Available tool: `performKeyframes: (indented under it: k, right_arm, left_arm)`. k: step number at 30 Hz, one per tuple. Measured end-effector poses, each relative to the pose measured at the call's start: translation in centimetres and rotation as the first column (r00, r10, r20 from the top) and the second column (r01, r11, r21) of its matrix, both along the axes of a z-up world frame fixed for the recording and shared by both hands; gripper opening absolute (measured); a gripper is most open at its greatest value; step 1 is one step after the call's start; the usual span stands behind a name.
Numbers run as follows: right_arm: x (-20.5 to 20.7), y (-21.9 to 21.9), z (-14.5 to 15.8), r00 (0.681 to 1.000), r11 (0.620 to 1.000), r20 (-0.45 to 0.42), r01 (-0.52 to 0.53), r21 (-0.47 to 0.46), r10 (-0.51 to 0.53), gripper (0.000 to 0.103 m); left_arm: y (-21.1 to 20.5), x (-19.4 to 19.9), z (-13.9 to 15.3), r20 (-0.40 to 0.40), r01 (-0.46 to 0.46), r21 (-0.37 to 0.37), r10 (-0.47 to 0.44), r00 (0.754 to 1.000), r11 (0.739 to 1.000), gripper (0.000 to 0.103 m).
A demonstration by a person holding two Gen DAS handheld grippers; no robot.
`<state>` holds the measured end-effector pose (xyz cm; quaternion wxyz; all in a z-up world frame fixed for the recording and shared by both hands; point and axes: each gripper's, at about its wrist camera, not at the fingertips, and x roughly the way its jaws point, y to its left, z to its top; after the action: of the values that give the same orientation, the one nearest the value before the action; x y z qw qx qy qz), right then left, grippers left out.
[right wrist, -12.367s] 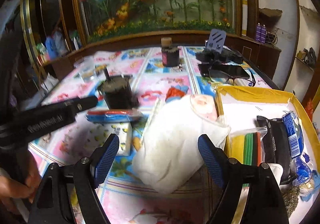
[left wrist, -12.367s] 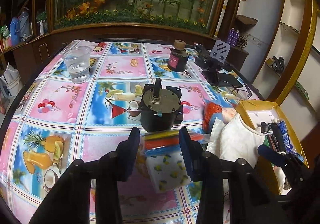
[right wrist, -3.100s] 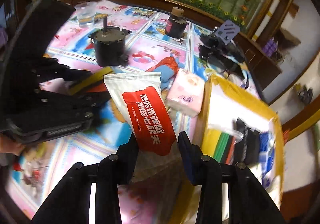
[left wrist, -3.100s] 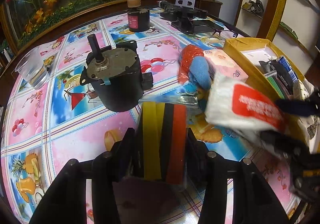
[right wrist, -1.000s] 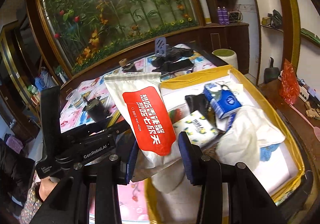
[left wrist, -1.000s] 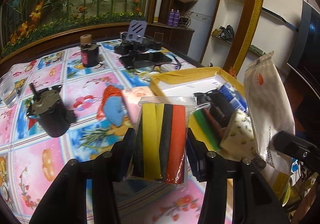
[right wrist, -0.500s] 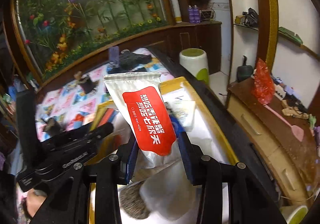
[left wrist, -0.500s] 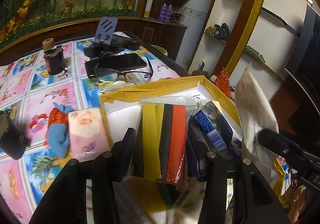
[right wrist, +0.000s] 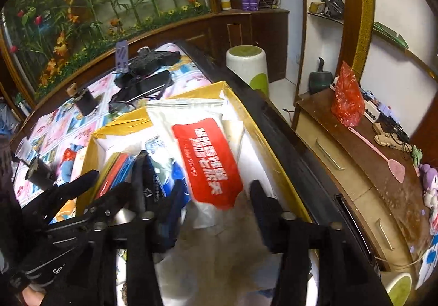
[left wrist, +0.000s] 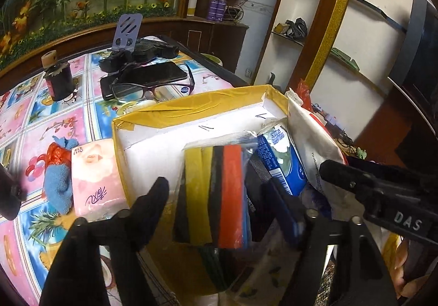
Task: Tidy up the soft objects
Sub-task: 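Carry both bags over the tray and open both grippers to drop them, then move both grippers back to the table toward the remaining soft items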
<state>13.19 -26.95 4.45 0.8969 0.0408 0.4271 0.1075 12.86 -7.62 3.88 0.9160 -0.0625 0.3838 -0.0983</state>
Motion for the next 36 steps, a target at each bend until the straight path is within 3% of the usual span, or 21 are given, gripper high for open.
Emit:
performKeyframes:
  k: [9,17,22,27,31,36]
  right_arm:
    - [-3.7,-1.0,2.7,0.995,0.999,0.097,0.034,0.038,-0.038,0.077]
    - [-6.9,-0.1,5.9,0.987,0.992,0.16,0.01,0.13,-0.03,0.077]
    - [-8.7,4.0,7.4,0.978,0.987,0.202,-0.081,0.138,0.052,0.082]
    - [-8.6,9.4,7.5,0.972,0.973,0.189,-0.173,0.152,0.143,0.083]
    - [-8.6,14.4,7.2,0.958,0.954,0.175,-0.256,0.156,0.228,0.083]
    - [-8.0,18.6,6.2,0.95,0.947,0.141,-0.297,0.125,0.28,0.083]
  left_arm:
    - [-0.5,-2.9,1.4,0.066,0.041,0.007,-0.042,0.997,0.999,0.081]
    - [0.4,-8.8,2.8,0.163,0.099,0.037,-0.104,0.981,0.994,0.085]
    - [5.2,-11.6,3.0,0.176,0.028,-0.03,-0.023,0.984,0.999,0.087]
    - [10.6,-13.6,1.8,0.153,-0.104,0.013,0.1,0.983,0.995,0.087]
    - [14.5,-14.7,1.9,0.168,-0.199,0.011,0.194,0.966,0.98,0.087]
    - [15.6,-15.0,1.9,0.177,-0.227,0.038,0.217,0.96,0.973,0.087]
